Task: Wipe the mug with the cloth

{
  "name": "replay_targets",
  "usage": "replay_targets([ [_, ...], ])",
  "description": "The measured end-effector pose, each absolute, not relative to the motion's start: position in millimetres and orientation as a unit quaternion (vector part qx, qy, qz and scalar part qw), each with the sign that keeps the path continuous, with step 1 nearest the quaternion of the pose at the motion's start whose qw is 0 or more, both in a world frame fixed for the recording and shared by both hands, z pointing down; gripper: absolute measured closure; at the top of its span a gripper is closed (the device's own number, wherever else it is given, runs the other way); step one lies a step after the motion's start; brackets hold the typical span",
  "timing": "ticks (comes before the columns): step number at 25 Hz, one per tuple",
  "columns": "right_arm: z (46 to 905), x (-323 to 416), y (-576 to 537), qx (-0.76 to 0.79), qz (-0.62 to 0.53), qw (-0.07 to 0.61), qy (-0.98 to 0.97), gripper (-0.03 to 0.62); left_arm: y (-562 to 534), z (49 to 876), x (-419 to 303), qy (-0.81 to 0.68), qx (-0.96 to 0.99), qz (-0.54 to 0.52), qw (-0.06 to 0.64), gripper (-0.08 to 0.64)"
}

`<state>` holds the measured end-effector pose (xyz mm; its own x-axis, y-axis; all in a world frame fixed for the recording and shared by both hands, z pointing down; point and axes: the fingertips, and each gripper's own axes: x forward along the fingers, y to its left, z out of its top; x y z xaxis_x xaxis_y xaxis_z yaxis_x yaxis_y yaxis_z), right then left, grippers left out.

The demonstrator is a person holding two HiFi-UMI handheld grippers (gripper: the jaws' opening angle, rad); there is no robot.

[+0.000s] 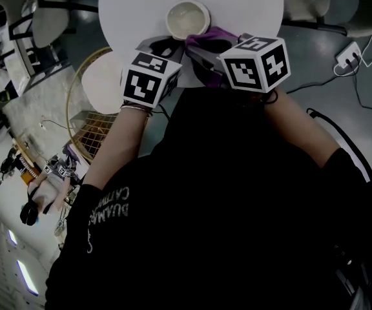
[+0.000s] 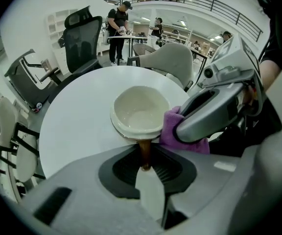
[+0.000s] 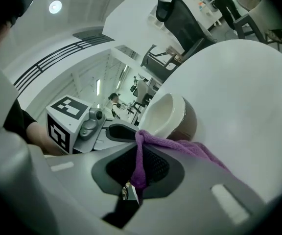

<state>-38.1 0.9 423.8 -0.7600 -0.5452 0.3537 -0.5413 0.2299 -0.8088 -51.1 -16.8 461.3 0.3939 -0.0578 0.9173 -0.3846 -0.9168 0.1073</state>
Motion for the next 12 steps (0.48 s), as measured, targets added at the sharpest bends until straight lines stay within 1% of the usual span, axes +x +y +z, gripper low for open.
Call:
replay_targets([
  [12,423,-11,2,-0.3,-0.471,-0.044,0.828,0.558,-17,464,-44,-0.129,0.813,0.546,0.154,0.495],
])
